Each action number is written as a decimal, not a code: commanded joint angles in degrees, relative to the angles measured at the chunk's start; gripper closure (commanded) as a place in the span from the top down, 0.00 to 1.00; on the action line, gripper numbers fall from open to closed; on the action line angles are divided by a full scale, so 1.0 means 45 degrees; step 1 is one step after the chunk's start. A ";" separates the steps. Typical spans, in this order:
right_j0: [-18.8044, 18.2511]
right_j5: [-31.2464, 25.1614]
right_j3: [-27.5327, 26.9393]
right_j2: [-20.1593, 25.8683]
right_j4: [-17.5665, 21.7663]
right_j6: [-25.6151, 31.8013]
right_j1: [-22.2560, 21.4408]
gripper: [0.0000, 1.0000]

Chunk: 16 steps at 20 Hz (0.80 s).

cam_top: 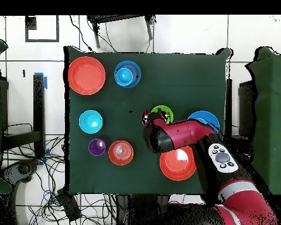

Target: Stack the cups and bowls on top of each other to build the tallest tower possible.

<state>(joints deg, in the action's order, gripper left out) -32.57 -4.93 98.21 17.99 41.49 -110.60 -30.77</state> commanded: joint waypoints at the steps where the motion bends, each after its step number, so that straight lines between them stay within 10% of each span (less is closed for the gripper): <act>1: -0.0018 -0.0096 -0.0288 0.0860 0.0408 -0.0049 0.0574 1.00; 16: 0.1268 0.0519 -0.0840 -0.0421 0.0461 -0.0727 0.1524 1.00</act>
<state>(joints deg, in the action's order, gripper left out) -29.92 -4.91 98.16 17.12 41.47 -110.60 -26.88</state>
